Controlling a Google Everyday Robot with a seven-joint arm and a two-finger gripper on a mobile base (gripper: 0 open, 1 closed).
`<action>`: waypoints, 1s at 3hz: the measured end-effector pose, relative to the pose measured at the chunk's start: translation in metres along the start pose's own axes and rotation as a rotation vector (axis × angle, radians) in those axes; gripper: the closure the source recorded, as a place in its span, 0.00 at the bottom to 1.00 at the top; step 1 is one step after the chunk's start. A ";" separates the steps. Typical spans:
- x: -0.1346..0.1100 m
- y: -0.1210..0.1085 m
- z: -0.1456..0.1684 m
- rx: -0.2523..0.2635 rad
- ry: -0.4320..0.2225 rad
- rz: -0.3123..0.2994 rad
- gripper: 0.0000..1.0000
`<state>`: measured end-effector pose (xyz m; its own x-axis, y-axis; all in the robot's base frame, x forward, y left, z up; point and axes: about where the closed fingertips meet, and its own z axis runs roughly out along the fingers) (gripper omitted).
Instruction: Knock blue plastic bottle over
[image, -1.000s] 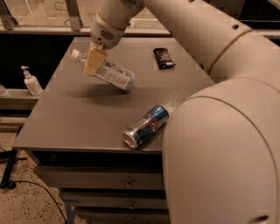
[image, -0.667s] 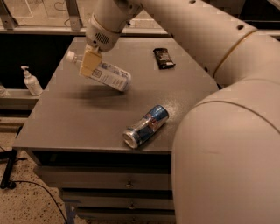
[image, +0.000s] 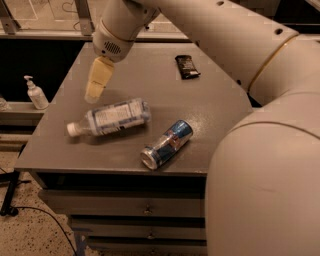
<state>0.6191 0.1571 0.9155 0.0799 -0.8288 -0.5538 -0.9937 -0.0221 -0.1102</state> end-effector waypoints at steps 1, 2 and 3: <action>0.001 -0.001 -0.002 0.014 -0.024 0.008 0.00; 0.011 -0.006 -0.008 0.042 -0.055 0.044 0.00; 0.026 -0.013 -0.017 0.074 -0.131 0.095 0.00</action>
Offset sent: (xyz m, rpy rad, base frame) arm 0.0151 -0.0351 0.0057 0.1119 -0.0187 -0.1208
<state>0.6323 0.1266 0.9165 0.0003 -0.7453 -0.6668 -0.9891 0.0978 -0.1098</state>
